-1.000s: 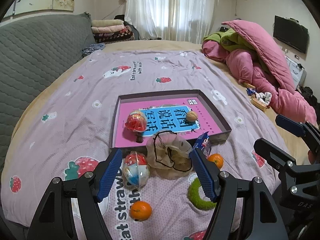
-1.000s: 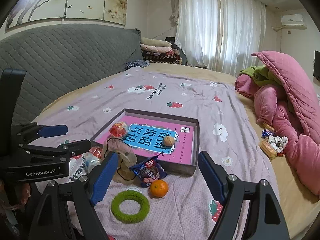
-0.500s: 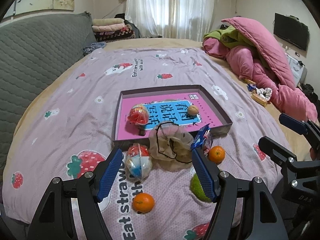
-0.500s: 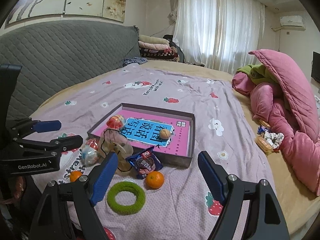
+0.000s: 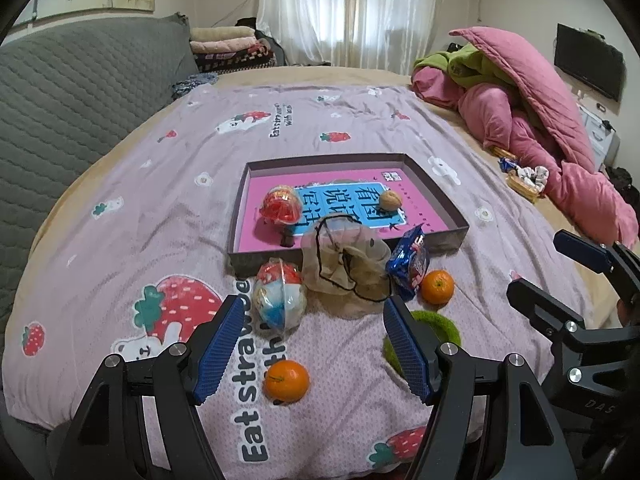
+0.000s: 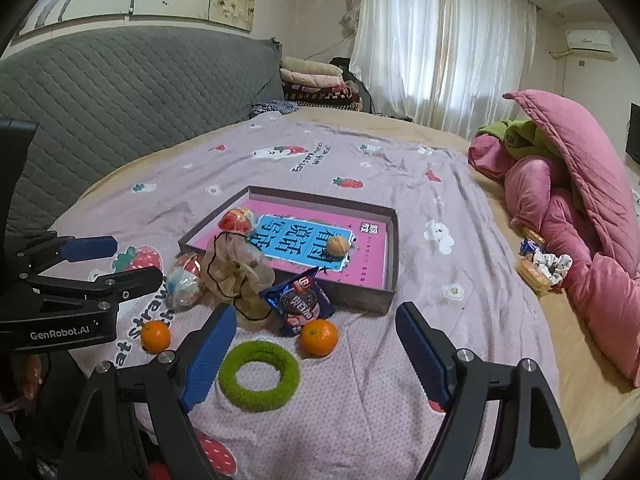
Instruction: Organize objects
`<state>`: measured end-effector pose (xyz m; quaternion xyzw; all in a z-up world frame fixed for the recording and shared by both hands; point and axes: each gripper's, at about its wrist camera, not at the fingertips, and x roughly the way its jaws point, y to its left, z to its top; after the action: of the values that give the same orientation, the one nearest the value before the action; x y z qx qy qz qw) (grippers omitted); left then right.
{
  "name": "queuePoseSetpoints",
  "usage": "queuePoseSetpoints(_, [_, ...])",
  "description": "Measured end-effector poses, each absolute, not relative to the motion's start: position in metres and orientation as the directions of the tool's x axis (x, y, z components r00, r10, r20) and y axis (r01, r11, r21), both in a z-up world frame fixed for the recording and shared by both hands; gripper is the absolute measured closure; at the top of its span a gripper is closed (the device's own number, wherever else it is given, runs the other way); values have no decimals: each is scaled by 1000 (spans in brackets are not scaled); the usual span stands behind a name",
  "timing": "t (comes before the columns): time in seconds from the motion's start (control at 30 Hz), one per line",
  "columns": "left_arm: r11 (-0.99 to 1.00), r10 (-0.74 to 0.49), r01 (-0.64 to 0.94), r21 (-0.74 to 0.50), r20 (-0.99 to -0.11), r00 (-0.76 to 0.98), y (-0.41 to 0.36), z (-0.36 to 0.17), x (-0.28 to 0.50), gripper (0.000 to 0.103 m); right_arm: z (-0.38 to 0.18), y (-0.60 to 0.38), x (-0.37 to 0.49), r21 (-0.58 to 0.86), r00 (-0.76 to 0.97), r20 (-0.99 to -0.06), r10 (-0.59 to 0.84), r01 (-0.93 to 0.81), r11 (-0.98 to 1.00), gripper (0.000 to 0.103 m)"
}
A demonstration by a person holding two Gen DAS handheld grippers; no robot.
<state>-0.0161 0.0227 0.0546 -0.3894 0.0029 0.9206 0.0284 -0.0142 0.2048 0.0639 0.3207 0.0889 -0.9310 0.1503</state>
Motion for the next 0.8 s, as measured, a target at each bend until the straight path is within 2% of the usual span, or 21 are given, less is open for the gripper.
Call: queuePoseSetpoints(0.8, [-996, 29, -78, 29, -756, -654, 29, 25, 0, 29, 29, 192, -5, -73, -688, -691, -221, 371, -926, 21])
